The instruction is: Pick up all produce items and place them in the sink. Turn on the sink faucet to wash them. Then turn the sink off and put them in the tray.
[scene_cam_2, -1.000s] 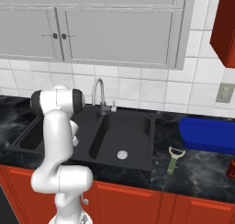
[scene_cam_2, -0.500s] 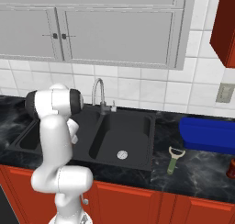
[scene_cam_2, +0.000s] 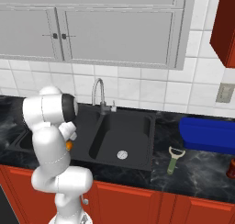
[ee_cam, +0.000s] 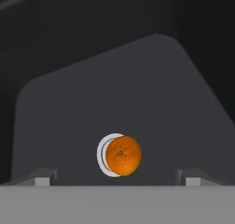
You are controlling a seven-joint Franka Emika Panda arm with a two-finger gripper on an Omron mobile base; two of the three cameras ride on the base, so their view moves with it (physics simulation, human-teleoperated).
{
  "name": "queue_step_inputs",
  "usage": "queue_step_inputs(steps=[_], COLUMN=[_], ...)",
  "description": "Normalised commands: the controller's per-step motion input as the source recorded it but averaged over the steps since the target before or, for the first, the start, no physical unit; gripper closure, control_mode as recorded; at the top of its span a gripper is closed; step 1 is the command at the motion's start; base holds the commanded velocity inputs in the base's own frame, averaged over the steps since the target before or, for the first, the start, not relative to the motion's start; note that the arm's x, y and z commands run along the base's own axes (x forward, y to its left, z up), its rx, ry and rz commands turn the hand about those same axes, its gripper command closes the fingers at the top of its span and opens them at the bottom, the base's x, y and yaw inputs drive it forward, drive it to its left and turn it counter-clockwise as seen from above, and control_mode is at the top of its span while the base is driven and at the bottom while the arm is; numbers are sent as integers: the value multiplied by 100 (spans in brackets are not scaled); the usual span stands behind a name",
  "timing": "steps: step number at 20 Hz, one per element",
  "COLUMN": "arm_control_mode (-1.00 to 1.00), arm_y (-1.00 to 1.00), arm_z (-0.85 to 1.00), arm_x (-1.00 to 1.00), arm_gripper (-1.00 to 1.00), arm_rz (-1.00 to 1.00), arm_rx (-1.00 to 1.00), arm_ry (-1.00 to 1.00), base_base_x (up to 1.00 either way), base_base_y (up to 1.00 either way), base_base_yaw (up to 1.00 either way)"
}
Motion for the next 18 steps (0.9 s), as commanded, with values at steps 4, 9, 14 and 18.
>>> queue_step_inputs(steps=[4,9,14,18], arm_control_mode=[-100,-100,-100,-100], arm_y=[0,1,6,10], arm_z=[75,29,24,38], arm_x=[0,6,12,6], arm_gripper=[-100,-100,-100,-100], arm_rz=[0,0,-1,-1], arm_rx=[0,-1,-3,-5], arm_ry=[5,6,10,7], base_base_x=[0,0,0,0], base_base_y=[0,0,0,0], base_base_yaw=[0,0,0,0])
